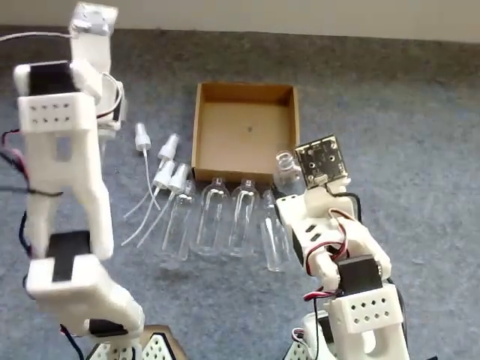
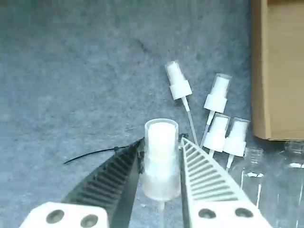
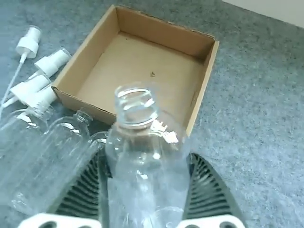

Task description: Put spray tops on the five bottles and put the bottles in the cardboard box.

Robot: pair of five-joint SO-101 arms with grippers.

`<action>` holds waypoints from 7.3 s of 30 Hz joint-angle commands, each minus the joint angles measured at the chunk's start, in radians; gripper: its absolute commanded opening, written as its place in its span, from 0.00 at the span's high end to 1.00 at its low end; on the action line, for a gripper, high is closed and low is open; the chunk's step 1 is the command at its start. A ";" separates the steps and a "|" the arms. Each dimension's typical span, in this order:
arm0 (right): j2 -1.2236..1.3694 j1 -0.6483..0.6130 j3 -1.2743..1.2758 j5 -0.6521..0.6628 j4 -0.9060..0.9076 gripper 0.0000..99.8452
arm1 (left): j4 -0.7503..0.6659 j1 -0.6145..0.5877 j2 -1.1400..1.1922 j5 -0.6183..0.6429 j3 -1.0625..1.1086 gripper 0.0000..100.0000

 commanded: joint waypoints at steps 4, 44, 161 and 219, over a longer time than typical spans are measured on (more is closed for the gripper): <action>-0.013 -0.142 -0.051 -0.003 -0.134 0.99 | 0.040 0.008 -0.403 0.048 -0.070 0.91; -0.426 -0.263 0.406 -0.078 -0.475 1.00 | -0.565 0.653 -0.763 0.353 0.392 0.91; -0.239 -0.197 0.200 -0.213 -0.440 1.00 | -0.723 0.062 -1.092 0.075 1.377 0.84; 1.859 -0.131 -1.006 -0.221 -1.451 1.00 | -1.162 0.079 -1.098 0.072 1.854 0.85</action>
